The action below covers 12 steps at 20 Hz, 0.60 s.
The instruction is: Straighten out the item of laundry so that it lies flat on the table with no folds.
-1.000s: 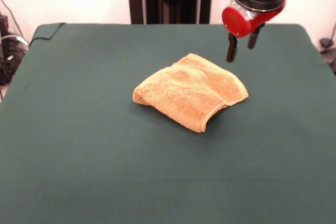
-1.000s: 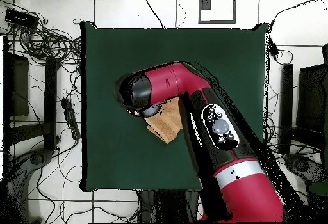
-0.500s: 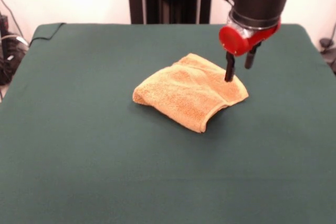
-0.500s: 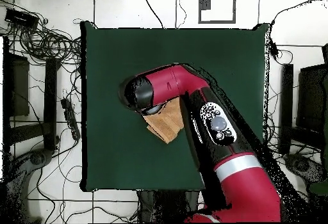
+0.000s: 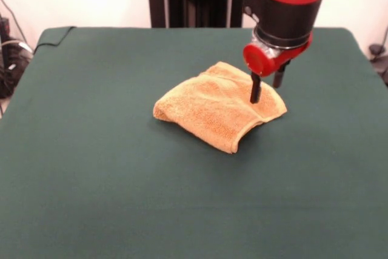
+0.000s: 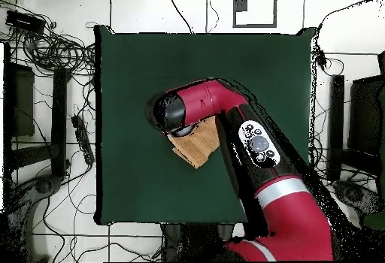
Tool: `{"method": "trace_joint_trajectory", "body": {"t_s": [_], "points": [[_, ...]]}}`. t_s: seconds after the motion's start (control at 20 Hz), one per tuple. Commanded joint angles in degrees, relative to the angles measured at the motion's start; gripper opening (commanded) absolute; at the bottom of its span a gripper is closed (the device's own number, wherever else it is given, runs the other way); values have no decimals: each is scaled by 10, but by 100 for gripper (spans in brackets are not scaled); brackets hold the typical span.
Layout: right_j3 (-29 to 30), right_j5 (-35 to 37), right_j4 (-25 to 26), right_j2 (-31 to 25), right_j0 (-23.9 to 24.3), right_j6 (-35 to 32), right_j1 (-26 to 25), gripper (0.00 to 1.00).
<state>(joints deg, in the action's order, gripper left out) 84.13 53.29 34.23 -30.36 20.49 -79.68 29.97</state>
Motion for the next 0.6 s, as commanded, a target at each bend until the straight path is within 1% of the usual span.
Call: {"method": "trace_joint_trajectory", "body": {"t_s": [0.05, 0.3, 0.6], "points": [[26, -30, 28, -19, 4, 73, -39, 100], [60, -41, 34, -26, 24, 82, -28, 100], [78, -63, 51, -25, 32, 77, -33, 100]]}}
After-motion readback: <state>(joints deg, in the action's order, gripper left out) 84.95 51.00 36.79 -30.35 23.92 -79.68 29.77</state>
